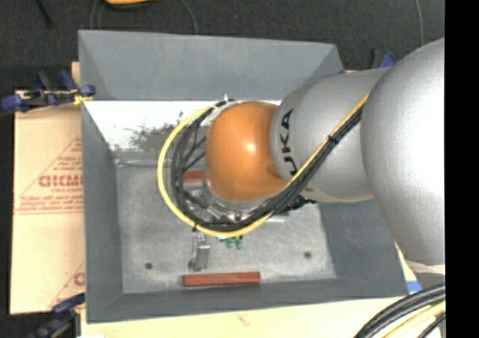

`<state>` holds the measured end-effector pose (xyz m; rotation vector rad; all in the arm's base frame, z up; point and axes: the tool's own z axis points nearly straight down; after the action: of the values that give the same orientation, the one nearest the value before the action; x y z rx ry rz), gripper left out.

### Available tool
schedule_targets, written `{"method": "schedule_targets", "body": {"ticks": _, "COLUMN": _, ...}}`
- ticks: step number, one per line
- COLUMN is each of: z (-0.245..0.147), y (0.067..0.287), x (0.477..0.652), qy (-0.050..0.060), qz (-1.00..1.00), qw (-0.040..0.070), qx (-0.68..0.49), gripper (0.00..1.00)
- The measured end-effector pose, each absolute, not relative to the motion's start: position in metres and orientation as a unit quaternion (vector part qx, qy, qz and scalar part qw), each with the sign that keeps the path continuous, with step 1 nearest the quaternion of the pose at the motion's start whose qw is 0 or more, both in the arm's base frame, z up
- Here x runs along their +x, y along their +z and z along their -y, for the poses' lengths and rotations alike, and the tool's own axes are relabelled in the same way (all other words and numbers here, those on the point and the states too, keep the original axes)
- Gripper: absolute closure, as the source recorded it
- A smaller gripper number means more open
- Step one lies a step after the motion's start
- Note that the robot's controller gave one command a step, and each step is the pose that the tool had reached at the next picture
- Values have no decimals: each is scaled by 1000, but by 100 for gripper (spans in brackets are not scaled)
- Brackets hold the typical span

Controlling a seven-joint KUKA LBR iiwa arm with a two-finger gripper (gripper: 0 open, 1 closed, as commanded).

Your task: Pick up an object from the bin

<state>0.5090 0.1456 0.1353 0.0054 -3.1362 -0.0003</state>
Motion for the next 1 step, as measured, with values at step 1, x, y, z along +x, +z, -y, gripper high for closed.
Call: {"method": "schedule_targets", "body": {"ticks": 1, "z": -145, "y": 139, "x": 511, "qy": -1, "qz": 1000, "qw": -1, "qx": 0, "gripper": 0}}
